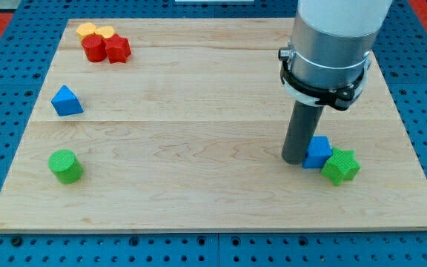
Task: Slide green circle to blue cube
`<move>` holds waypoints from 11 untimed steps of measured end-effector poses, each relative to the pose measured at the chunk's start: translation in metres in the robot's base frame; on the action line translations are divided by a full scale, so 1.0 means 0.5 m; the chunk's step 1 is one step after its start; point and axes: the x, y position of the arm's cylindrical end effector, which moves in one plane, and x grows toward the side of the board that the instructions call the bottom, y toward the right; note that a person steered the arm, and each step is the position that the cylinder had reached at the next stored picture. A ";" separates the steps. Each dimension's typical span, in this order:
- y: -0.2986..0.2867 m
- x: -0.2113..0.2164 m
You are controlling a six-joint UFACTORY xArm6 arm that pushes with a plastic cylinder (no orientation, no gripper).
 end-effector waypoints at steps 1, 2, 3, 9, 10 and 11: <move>-0.136 0.019; -0.307 0.036; -0.456 0.082; -0.511 -0.041; -0.446 -0.049; -0.386 -0.049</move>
